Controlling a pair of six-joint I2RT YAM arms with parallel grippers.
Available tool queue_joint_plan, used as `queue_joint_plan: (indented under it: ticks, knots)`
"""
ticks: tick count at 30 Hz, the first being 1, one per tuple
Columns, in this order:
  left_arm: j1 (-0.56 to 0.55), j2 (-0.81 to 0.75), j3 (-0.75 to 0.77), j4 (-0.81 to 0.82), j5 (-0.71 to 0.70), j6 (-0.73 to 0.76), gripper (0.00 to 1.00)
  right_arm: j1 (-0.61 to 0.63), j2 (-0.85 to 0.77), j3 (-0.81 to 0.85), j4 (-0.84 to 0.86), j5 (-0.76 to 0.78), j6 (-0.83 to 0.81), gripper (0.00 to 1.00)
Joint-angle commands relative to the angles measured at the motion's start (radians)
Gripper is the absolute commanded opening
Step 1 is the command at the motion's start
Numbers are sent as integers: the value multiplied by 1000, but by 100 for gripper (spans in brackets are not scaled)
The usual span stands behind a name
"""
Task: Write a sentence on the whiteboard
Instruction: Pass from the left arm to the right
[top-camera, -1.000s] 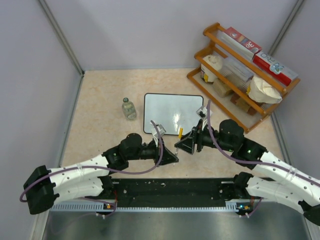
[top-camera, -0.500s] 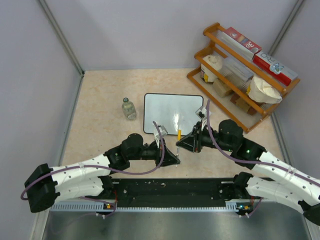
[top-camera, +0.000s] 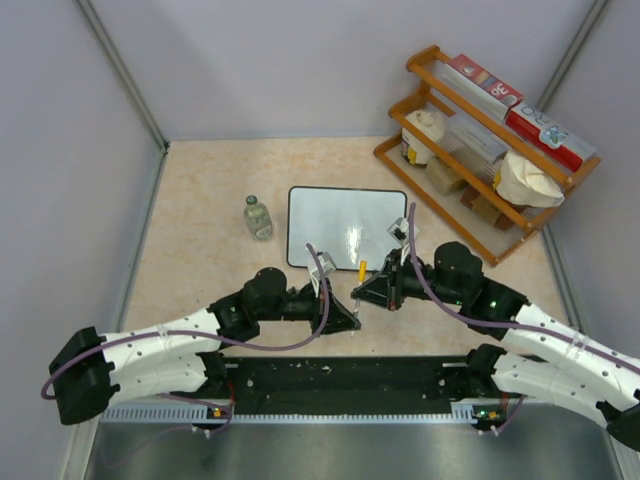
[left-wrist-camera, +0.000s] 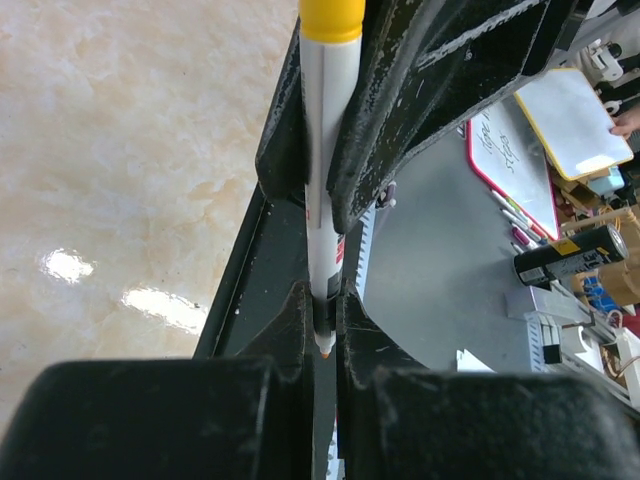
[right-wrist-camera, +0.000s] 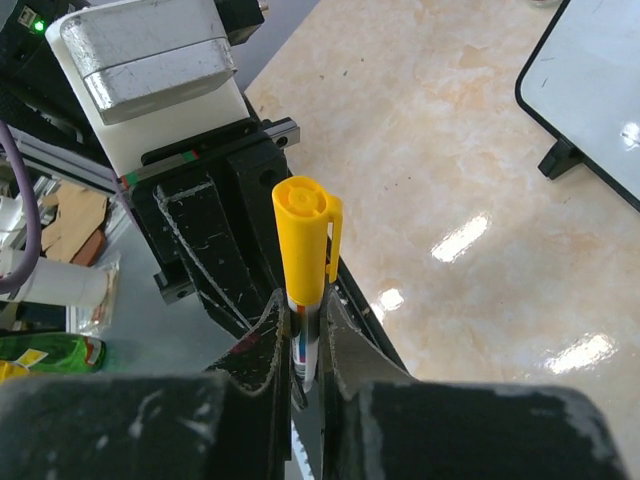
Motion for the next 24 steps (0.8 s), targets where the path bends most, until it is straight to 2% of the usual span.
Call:
queue_joint_plan:
  ticks: [1,9,24]
  knots:
    - [-7,-25,31,38,0,6,0,8,-14,-3,34,-42,3,0]
    - [-10,-69,-32,55,-60,-34,0,8,-62,-56,57,4,27,0]
    - [-10,-117,-46,27,-100,-32,0,9,-64,-50,38,61,30,0]
